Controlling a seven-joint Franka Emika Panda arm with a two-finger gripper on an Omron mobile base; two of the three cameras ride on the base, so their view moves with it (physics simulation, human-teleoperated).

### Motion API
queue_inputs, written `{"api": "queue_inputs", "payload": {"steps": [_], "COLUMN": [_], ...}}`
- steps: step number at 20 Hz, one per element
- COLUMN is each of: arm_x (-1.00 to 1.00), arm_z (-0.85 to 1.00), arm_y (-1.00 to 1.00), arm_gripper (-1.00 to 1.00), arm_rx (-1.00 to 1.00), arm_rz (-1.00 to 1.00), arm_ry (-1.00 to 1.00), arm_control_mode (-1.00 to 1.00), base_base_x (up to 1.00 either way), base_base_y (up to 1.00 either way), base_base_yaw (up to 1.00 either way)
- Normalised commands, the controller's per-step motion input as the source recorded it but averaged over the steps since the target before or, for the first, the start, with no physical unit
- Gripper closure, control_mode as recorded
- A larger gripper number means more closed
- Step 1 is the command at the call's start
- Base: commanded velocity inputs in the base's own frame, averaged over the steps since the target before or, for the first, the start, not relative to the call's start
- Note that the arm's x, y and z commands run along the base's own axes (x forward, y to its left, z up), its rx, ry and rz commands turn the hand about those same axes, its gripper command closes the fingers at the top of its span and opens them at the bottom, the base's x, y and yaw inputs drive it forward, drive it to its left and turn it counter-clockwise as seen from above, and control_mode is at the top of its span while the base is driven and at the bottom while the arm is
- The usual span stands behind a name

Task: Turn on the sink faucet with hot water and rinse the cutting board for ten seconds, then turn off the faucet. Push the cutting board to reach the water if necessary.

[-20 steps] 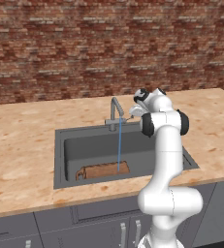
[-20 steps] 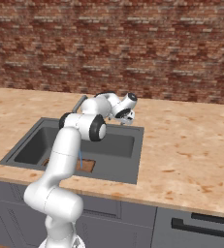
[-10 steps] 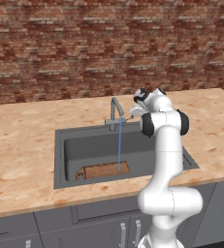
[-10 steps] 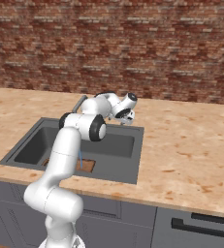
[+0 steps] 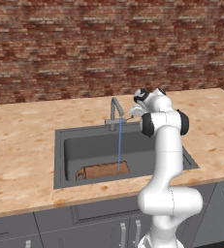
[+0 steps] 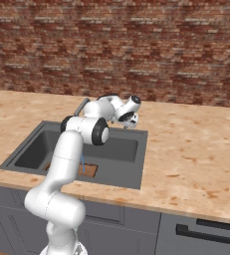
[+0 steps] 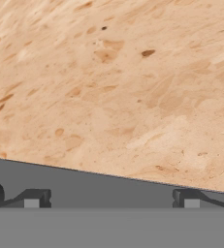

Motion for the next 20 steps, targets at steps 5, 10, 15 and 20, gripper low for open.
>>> {"api": "queue_inputs", "payload": {"steps": [5, 10, 15, 20], "arm_x": [0.0, 0.0, 0.0, 0.0], "arm_z": [0.0, 0.0, 0.0, 0.0], "arm_y": [0.0, 0.0, 0.0, 0.0], "arm_gripper": [-1.0, -1.0, -1.0, -1.0], "arm_rx": [0.0, 0.0, 0.0, 0.0], "arm_rz": [0.0, 0.0, 0.0, 0.0], "arm_ry": [0.0, 0.0, 0.0, 0.0], "arm_control_mode": [-1.0, -1.0, -1.0, -1.0], "base_base_x": [0.0, 0.0, 0.0, 0.0], "base_base_y": [0.0, 0.0, 0.0, 0.0], "base_base_yaw": [0.0, 0.0, 0.0, 0.0]}}
